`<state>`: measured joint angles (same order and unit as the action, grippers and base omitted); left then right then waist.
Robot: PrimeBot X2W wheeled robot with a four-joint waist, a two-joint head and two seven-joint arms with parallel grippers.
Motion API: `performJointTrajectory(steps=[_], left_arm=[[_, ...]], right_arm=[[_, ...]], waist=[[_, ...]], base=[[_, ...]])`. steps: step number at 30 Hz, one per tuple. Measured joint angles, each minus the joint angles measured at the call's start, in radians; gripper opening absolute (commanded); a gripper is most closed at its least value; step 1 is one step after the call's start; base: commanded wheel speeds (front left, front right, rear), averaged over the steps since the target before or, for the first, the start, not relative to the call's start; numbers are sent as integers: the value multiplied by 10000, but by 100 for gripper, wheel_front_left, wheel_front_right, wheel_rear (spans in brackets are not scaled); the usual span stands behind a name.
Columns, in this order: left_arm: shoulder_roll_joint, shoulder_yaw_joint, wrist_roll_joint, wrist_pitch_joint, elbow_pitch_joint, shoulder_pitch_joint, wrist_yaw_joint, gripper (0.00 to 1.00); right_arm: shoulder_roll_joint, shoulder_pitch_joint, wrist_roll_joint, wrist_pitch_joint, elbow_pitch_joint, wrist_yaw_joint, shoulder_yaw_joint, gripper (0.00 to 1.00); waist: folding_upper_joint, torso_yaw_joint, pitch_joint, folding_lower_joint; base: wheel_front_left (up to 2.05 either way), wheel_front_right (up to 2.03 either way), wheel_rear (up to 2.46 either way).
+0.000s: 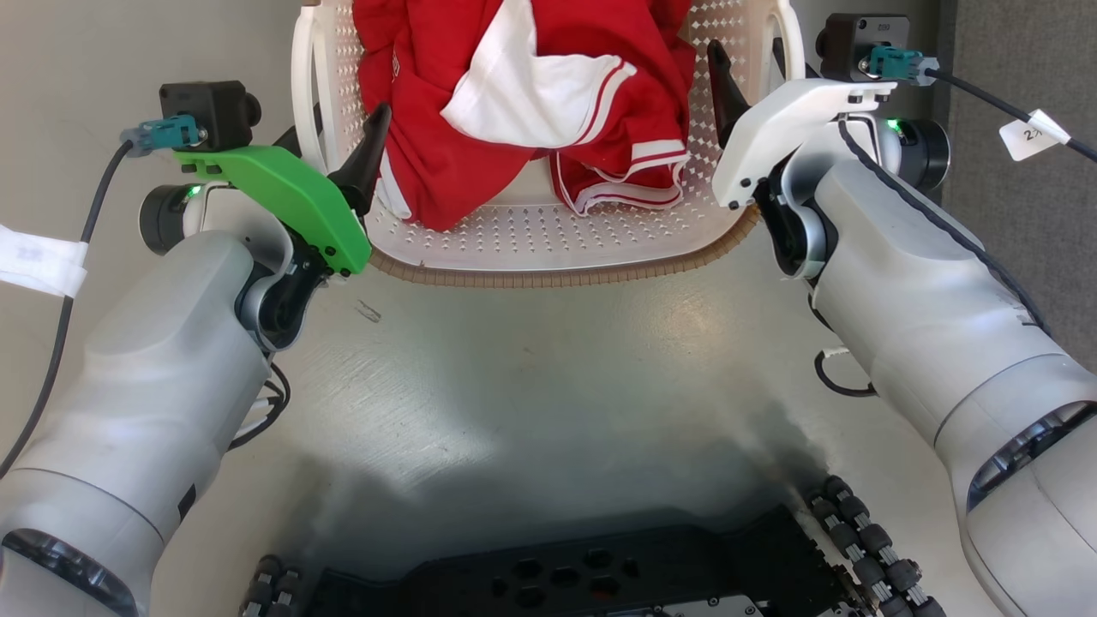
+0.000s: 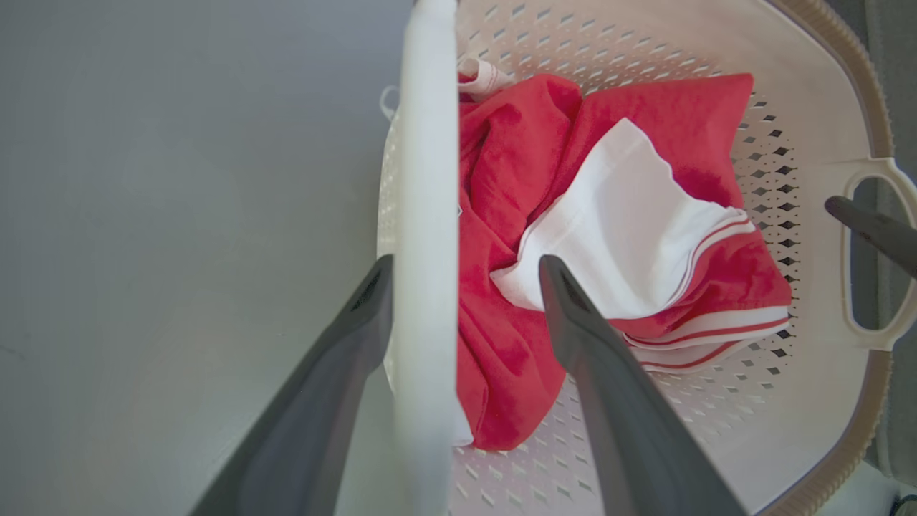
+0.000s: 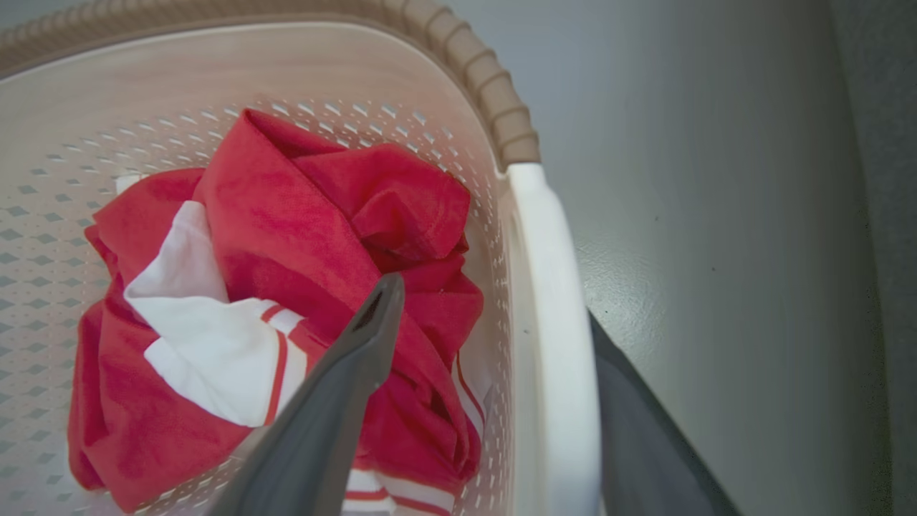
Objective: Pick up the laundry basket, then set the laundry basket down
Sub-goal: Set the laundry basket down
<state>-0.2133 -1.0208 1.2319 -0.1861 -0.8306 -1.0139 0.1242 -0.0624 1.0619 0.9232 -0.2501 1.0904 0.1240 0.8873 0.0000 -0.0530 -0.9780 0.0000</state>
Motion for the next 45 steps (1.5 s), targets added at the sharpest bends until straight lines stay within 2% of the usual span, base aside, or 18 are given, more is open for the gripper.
performJointTrajectory(steps=[11,21,33,45], left_arm=[[-25,-198,75,-38,-105,-105,0,100],[-167,-629,-71,-226,-412,-94,0,100],[-186,-982,-73,-366,-698,588,2,100],[-261,-805,-27,-587,-721,1181,2,100]], right_arm=[[-2,-56,-113,0,2,8,-265,100],[0,-563,-180,0,90,10,-527,100],[6,-1417,-178,0,318,12,-1091,100],[-98,-1887,-598,0,-297,-2,-1601,100]], waist=[[0,-10,131,0],[0,-12,685,0],[0,-89,1882,0],[0,-269,3449,-1]], base=[[0,0,0],[0,0,0],[0,0,0],[0,0,0]])
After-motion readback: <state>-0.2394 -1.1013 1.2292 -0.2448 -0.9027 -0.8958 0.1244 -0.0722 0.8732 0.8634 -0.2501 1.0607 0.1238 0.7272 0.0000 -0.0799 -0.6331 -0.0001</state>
